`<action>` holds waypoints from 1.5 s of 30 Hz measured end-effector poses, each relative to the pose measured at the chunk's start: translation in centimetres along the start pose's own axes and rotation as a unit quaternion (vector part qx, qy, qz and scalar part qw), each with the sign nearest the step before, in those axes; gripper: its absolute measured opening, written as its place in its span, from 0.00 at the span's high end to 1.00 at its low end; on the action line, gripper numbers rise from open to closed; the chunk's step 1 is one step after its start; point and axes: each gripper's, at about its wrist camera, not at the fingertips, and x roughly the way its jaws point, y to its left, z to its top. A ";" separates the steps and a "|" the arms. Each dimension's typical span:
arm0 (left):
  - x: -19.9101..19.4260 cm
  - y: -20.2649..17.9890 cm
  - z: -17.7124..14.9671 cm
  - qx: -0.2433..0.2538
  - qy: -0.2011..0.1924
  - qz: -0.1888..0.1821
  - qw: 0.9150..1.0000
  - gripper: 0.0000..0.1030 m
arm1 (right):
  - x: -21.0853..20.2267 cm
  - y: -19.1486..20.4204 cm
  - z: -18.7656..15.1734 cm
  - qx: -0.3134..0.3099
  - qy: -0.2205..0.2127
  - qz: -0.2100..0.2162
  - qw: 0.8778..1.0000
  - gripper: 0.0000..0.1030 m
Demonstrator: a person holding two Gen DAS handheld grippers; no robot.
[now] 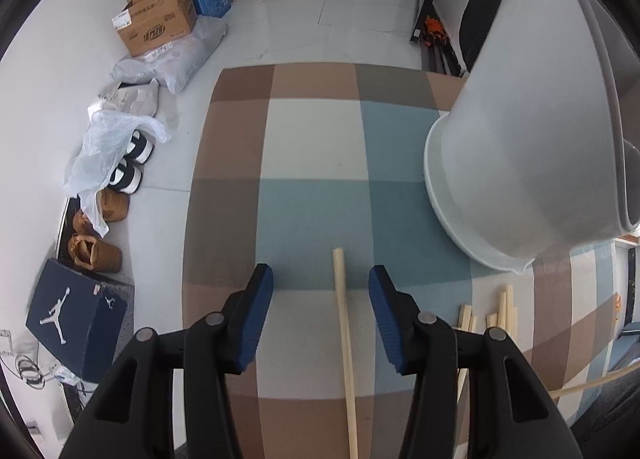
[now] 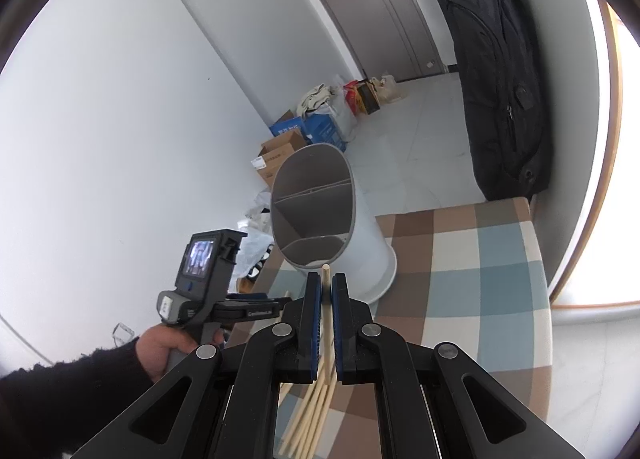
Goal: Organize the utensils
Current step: 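Carry the held chopsticks up above the utensil holder with both grippers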
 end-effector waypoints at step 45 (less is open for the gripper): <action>-22.7 -2.6 -0.3 -0.002 -0.296 -0.089 0.951 0.99 | -2.2 6.9 6.4 -0.070 -0.015 -0.005 0.997 0.95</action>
